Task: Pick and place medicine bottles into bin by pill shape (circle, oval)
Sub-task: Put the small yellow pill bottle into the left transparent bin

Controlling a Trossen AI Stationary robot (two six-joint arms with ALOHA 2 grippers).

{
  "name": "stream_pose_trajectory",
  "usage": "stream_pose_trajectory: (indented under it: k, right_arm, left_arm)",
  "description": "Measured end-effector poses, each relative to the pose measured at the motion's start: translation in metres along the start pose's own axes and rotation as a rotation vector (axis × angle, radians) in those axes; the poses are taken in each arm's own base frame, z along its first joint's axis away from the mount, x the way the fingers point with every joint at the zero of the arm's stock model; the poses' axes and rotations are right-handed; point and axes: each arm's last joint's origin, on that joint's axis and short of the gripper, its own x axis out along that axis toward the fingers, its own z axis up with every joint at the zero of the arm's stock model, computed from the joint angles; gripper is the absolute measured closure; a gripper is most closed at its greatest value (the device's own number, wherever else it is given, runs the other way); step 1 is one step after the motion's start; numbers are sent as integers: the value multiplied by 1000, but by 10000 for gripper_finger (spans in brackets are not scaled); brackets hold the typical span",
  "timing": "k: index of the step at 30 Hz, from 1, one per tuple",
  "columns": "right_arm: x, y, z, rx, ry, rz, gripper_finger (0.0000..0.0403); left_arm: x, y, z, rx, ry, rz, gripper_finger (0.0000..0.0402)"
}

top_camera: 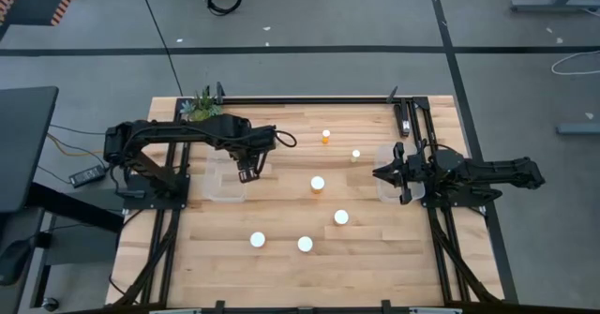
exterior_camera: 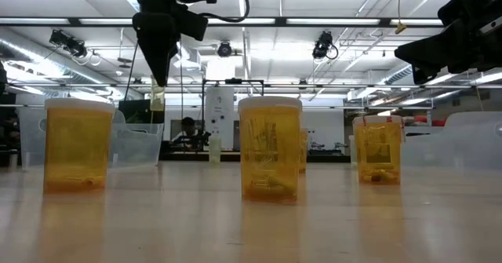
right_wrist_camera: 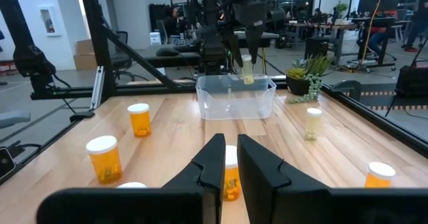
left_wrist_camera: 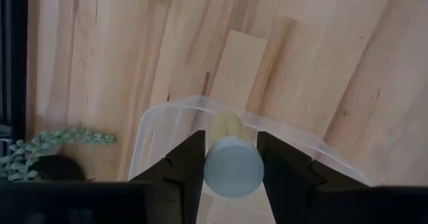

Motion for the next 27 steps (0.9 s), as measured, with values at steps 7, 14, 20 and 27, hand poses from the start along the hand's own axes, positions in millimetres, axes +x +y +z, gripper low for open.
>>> stream_pose_trajectory:
  k: [7, 14, 20, 27]
  right_arm:
    - [0, 0, 0, 0, 0, 0, 357]
    - [0, 0, 0, 0, 1, 1, 357]
    - [0, 0, 0, 0, -2, 0, 357]
    - [0, 0, 0, 0, -2, 0, 357]
  left_arm:
    - [0, 1, -1, 2, 13, 17, 268]
    - [22, -2, -19, 11, 64, 40, 261]
    - [42, 3, -48, -41, 83, 44, 268]
    - [49, 15, -76, -136, 44, 31, 259]
